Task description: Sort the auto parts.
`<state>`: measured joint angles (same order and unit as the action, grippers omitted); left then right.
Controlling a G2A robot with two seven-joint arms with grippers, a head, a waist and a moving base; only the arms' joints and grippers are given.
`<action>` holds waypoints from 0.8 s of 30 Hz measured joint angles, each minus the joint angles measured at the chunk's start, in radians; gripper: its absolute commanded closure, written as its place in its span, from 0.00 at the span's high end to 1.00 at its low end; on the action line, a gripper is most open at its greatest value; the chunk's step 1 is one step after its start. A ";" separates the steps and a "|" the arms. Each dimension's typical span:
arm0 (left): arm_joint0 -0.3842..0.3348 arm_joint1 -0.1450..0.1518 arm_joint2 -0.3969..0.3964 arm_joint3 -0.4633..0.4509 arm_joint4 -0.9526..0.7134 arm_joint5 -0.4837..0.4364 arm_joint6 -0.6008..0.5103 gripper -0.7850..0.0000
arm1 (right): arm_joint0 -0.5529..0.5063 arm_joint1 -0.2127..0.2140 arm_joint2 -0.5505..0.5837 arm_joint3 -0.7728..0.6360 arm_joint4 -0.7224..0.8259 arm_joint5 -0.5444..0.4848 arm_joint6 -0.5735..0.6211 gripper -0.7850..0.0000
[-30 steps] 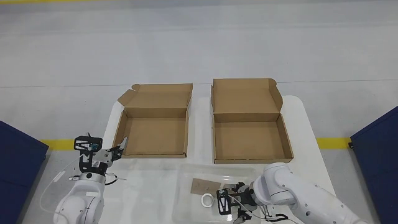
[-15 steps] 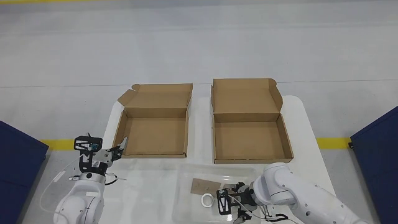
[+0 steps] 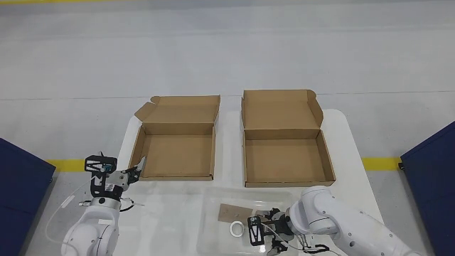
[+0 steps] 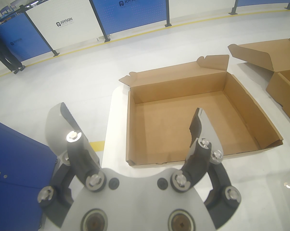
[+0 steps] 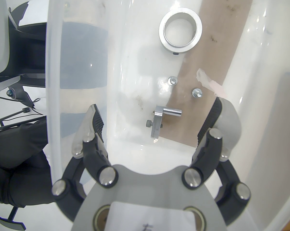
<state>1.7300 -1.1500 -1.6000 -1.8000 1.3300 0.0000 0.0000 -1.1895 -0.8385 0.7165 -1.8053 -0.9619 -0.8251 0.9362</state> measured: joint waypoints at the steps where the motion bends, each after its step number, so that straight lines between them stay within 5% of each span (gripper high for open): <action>1: 0.000 0.000 0.000 0.000 0.000 0.000 0.000 1.00 | 0.000 0.000 0.000 0.000 0.000 0.000 0.000 1.00; 9: 0.000 0.000 0.000 0.000 0.000 0.000 0.000 1.00 | -0.025 0.009 0.007 -0.084 -0.147 0.095 0.054 1.00; 24: 0.000 0.000 0.000 0.000 0.000 0.000 0.000 1.00 | -0.034 0.010 -0.020 -0.120 -0.155 0.106 0.166 1.00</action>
<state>1.7300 -1.1500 -1.6000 -1.8000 1.3300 0.0000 0.0000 -1.2233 -0.8285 0.6964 -1.9250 -1.1165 -0.7188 1.1019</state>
